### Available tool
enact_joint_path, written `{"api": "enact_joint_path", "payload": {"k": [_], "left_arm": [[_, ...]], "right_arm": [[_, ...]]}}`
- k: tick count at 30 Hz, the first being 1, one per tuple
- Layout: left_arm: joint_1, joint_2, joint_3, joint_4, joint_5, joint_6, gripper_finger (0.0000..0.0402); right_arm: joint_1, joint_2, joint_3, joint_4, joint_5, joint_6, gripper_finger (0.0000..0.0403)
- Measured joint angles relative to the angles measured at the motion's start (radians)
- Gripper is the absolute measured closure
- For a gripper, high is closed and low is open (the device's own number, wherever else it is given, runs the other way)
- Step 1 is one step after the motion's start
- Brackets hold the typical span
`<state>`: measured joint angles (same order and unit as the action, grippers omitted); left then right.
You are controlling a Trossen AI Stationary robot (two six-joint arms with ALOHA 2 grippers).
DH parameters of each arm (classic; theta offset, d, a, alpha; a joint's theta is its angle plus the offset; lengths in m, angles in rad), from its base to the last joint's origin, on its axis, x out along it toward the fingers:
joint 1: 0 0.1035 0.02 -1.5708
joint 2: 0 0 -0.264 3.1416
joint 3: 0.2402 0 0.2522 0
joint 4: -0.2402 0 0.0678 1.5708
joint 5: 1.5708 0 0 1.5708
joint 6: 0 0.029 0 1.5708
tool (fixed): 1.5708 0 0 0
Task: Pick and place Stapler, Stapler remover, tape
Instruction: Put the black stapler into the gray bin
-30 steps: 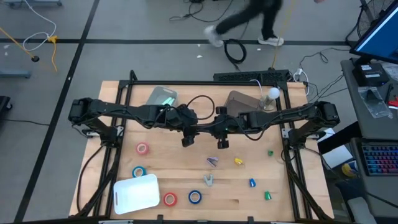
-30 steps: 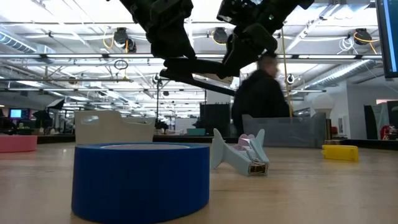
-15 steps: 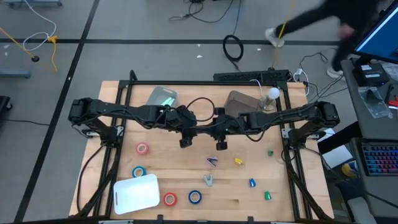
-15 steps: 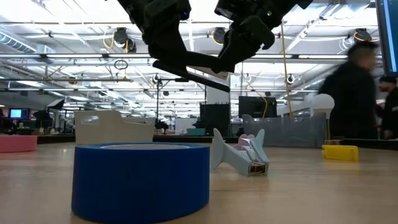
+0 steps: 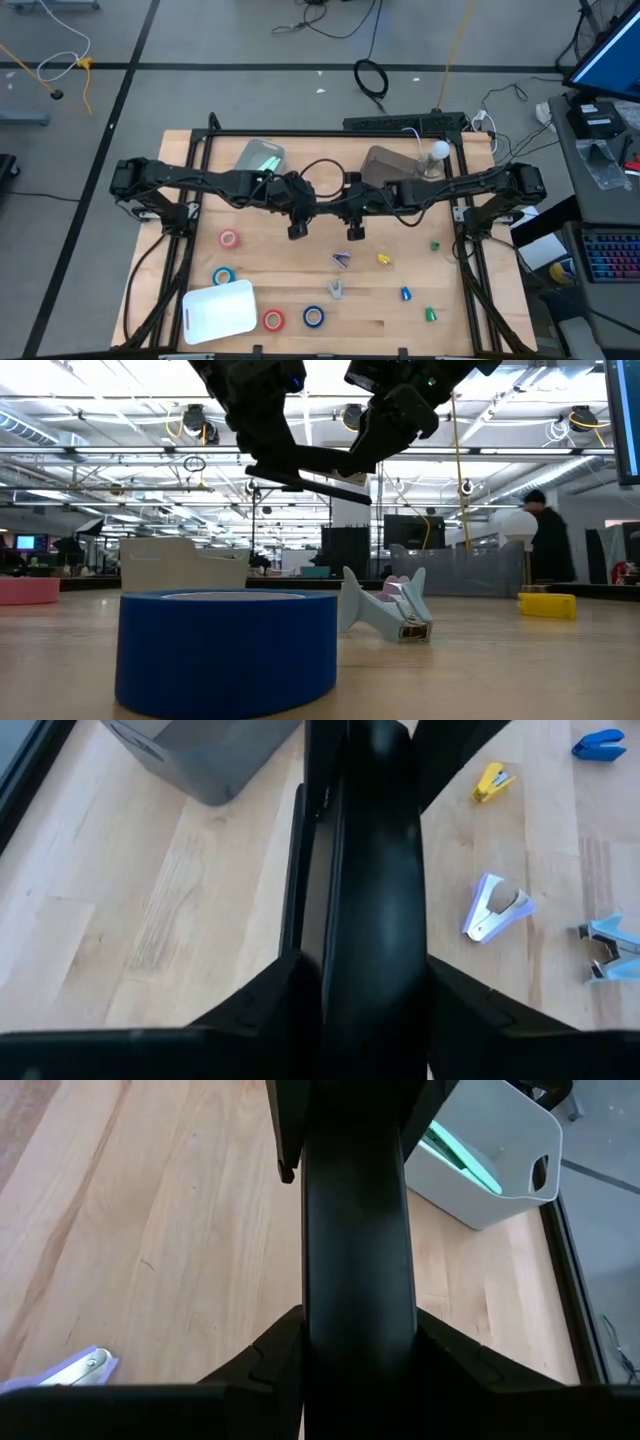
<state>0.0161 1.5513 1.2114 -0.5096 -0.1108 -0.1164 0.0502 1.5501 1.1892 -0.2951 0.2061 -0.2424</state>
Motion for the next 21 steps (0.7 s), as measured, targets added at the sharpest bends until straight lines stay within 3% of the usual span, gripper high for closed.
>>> {"api": "enact_joint_path", "payload": {"k": [10,21], "left_arm": [[-0.001,0.0,0.0,0.001,0.0,-0.013,0.0244],[0.002,0.0,0.0,-0.087,-0.027,-0.063,0.0252]], "right_arm": [[0.002,0.0,0.0,-0.001,-0.001,0.018,0.0266],[0.002,0.0,0.001,0.003,0.01,0.021,0.0214]]}}
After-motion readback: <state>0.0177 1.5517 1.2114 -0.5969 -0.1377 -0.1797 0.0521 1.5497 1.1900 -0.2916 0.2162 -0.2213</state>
